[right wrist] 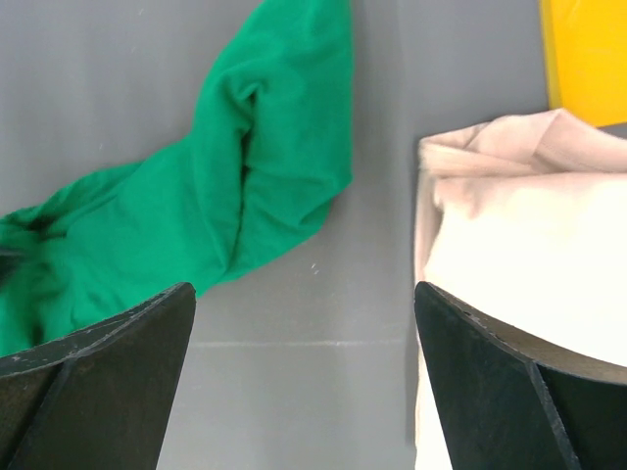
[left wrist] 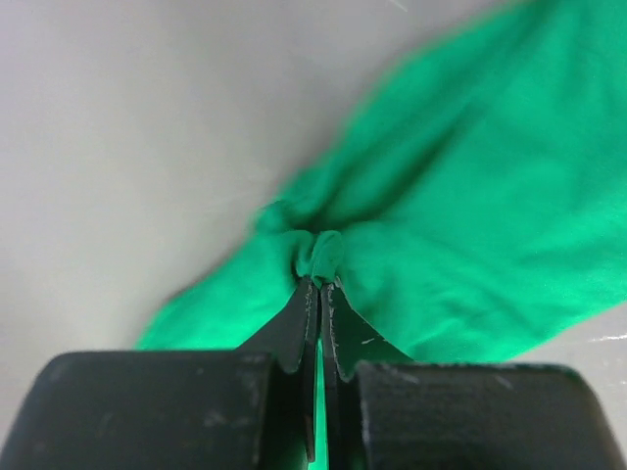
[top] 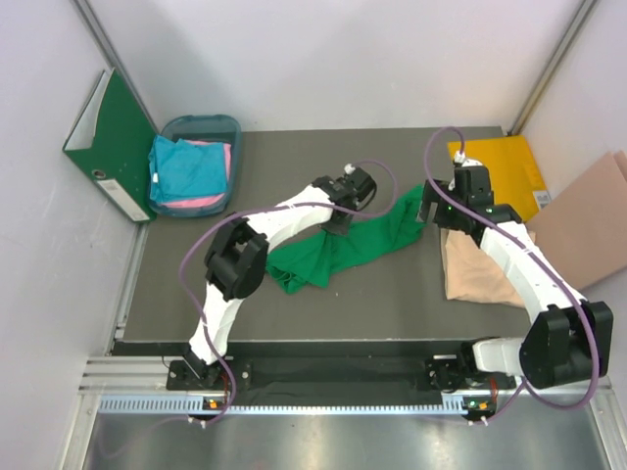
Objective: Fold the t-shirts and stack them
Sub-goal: Flatten out the tshirt
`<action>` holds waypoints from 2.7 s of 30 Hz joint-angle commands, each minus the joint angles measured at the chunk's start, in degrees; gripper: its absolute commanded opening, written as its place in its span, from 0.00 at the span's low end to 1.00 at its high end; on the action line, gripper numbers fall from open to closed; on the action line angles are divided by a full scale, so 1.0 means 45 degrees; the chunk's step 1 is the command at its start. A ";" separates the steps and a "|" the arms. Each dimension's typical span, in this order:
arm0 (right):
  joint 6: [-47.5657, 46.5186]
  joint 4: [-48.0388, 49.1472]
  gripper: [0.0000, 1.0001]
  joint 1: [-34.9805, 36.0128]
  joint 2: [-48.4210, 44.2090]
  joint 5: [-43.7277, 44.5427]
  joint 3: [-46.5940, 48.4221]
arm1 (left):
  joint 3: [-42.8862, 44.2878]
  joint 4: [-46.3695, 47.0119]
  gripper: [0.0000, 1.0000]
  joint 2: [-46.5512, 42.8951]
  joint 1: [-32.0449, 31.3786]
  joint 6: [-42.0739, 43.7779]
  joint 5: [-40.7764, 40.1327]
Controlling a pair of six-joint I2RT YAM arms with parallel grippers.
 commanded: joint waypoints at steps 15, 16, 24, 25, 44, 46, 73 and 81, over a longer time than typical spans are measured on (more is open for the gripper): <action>0.0205 0.2620 0.76 -0.0523 0.4818 -0.3353 0.3201 | -0.0103 -0.1121 0.00 -0.3470 0.2293 -0.0369 -0.1485; 0.0263 0.2503 0.75 -0.0426 0.4858 -0.3372 0.3340 | -0.0181 -0.1121 0.00 -0.3449 0.2273 -0.0485 -0.1407; 0.0616 0.2464 0.74 -0.0250 0.6415 -0.3198 0.4432 | -0.0259 -0.1023 0.00 -0.3117 0.2292 -0.0507 -0.1035; 0.0538 0.2289 0.73 -0.0172 0.6711 -0.3139 0.4648 | -0.0221 -0.1004 0.00 -0.3078 0.2273 -0.0487 -0.1035; -0.0810 -0.1602 0.00 0.1216 0.8163 0.0359 0.9692 | 0.1830 -0.1941 0.00 -0.2257 0.3873 -0.0291 -0.1621; -0.0966 -0.0958 0.00 0.1196 0.6758 0.0319 0.9068 | 0.1869 -0.2000 0.00 -0.2257 0.4302 -0.0291 -0.1621; -0.0986 -0.2990 0.85 0.0786 0.2238 -0.0795 0.1369 | 0.1479 -0.2605 0.00 -0.2101 0.5066 0.0002 -0.1348; -0.1083 0.0388 0.84 0.0552 0.5715 -0.0345 0.2091 | 0.1205 -0.2566 0.00 -0.2394 0.5066 -0.0115 -0.1289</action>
